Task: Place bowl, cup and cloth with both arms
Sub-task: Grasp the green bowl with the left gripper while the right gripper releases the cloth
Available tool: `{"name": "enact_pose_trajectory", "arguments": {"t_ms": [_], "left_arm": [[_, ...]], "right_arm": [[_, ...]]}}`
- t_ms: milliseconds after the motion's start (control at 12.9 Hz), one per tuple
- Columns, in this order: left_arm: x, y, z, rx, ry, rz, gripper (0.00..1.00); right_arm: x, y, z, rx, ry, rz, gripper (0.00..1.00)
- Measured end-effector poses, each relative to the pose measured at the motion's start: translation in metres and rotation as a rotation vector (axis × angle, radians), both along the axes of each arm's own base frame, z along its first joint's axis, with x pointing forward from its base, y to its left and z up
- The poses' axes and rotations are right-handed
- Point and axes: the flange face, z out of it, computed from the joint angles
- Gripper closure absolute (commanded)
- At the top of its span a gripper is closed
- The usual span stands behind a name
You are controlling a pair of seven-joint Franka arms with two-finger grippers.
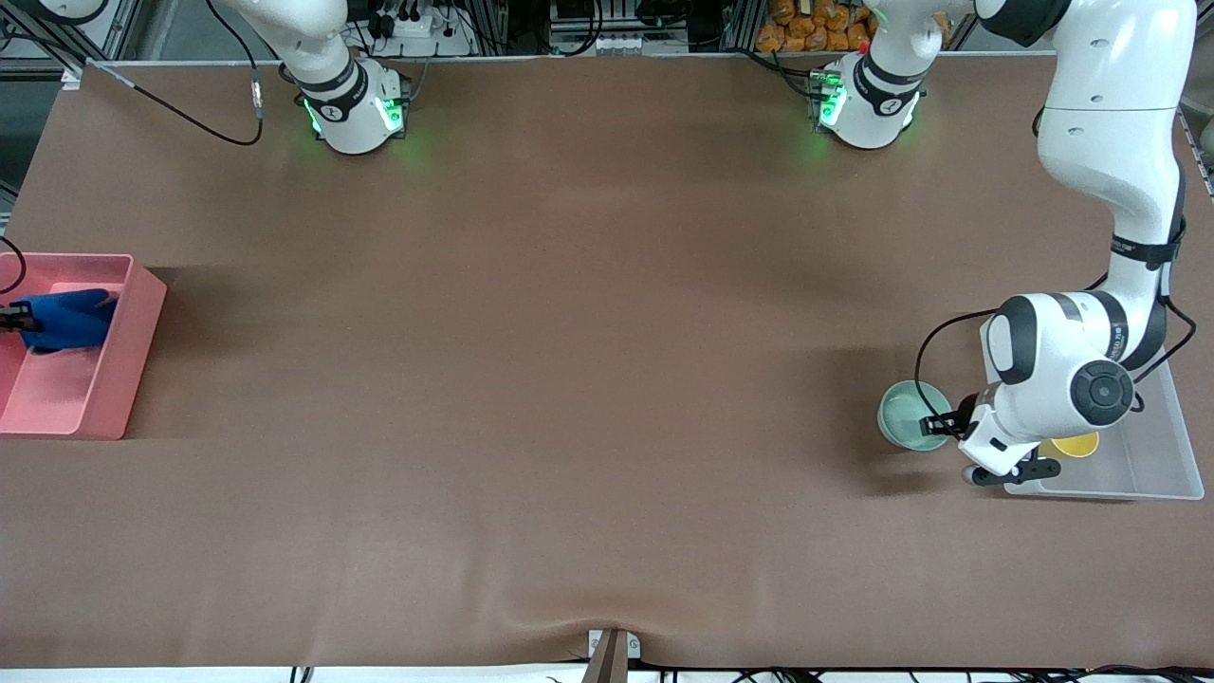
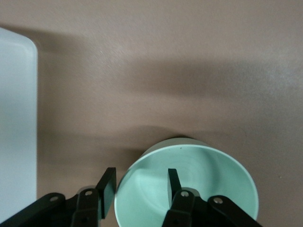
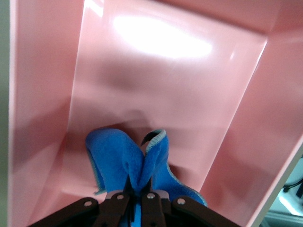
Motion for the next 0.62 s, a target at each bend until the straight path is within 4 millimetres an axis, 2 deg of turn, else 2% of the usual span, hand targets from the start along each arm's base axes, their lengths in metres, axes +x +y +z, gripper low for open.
{"name": "enact_pose_trajectory", "arguments": {"t_ms": [78, 155, 388, 621], "left_arm": [[-0.002, 0.001, -0.003, 0.003, 0.004, -0.001, 0.93], [-0.003, 0.002, -0.004, 0.006, 0.006, -0.001, 1.0], [-0.002, 0.005, 0.001, 0.007, -0.006, 0.002, 1.0], [0.004, 0.012, 0.027, 0.011, -0.029, 0.012, 1.0]], "right_arm": [[0.008, 0.004, 0.001, -0.016, -0.03, 0.02, 1.0], [0.017, 0.009, 0.003, -0.033, -0.058, 0.039, 1.0], [0.033, 0.025, 0.006, -0.057, -0.085, 0.088, 1.0], [0.043, 0.038, 0.005, -0.055, -0.08, 0.143, 1.0]]}}
